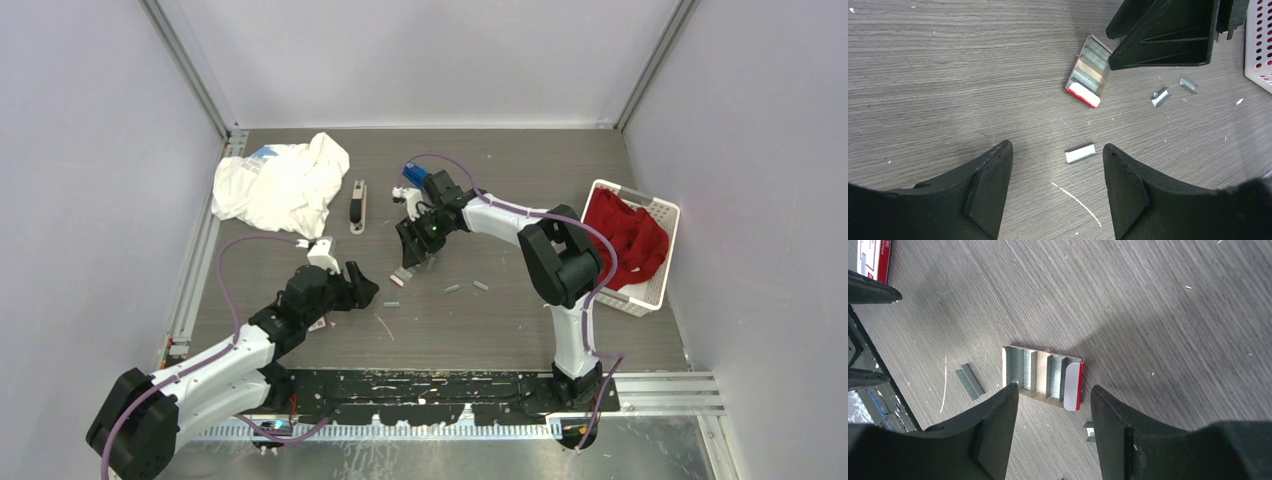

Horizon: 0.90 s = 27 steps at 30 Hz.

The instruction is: Unload the staples from the stapler

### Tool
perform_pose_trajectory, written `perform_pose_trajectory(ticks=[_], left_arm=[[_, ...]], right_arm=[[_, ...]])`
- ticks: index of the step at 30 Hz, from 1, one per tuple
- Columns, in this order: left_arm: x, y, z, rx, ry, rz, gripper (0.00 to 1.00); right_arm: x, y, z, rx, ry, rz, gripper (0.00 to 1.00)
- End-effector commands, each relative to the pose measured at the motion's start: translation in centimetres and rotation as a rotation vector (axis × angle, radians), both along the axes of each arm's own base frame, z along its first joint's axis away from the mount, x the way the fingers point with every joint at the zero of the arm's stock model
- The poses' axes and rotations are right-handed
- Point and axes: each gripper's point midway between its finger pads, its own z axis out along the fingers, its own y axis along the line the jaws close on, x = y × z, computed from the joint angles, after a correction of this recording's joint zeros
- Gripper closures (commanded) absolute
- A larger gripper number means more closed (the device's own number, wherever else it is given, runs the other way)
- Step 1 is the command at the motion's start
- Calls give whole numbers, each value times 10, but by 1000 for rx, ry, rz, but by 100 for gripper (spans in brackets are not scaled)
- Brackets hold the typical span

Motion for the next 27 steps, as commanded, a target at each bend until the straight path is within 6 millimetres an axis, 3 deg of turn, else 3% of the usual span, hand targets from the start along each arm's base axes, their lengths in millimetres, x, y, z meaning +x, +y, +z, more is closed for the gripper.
perform_pose_trajectory(ticks=[1, 14, 27], left_arm=[[7, 0, 14, -18, -40, 15, 34], [6, 3, 19, -8, -48, 22, 34], [5, 6, 23, -5, -53, 29, 34]], right_arm=[[-3, 5, -1, 17, 23, 5, 40], [-21, 9, -7, 12, 68, 29, 42], [-44, 25, 5, 43, 87, 68, 44]])
